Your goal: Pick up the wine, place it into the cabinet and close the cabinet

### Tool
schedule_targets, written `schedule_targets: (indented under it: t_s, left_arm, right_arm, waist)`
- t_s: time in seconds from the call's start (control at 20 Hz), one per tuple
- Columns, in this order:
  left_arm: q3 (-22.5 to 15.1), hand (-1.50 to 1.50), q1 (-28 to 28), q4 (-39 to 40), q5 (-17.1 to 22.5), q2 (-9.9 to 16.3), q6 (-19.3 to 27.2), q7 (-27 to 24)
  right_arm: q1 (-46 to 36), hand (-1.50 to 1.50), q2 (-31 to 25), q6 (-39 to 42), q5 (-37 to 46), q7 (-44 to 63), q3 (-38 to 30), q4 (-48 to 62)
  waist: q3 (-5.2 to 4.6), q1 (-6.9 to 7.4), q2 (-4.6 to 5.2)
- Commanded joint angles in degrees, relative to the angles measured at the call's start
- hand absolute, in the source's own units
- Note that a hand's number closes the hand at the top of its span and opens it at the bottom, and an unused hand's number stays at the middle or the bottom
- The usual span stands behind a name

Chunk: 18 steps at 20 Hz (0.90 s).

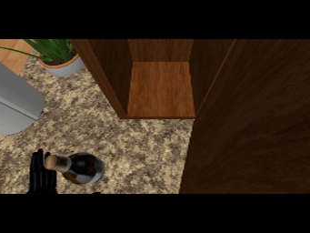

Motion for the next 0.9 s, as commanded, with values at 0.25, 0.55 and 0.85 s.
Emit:
schedule_targets:
  t_s: [0.25,0.55,0.85]
  left_arm:
    - [3.03,-1.50,-3.68,14.95,3.96,-0.85,-4.30,-8.91]
    - [6.48,-1.50,-8.08,20.84,8.04,-0.46,-9.01,-9.65]
    - [9.19,-1.50,-13.71,31.78,7.72,0.85,-12.74,-15.09]
  right_arm:
    - [4.14,-1.50,-0.88,0.57,-6.62,5.09,-3.11,-9.76]
    - [-2.26,-1.50,-1.26,-2.82,-3.37,10.96,-0.28,-9.78]
    - [-2.54,-1.50,-1.38,-2.79,-3.17,10.08,-0.14,-8.20]
  waist:
    - [0.02,-0.40,-0.01]
    - [-0.04,-0.52,-0.18]
    - [-0.03,-0.41,-0.06]
